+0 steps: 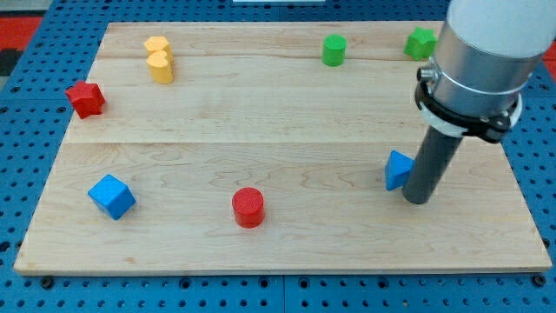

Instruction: Push the blue triangle top right to the blue cube

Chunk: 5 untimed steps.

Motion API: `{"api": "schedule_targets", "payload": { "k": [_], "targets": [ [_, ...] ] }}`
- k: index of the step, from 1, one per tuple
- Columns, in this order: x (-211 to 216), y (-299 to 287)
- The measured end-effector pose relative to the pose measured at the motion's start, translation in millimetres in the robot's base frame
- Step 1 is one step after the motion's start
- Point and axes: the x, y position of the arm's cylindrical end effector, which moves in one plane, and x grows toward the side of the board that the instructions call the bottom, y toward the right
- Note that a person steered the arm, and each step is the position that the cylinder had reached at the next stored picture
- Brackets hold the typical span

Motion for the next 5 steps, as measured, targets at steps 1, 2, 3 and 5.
{"api": "schedule_targets", "payload": {
  "k": [1,2,3,5],
  "targets": [
    [18,17],
    [16,64],
    [0,100],
    [-43,60]
  ]
}}
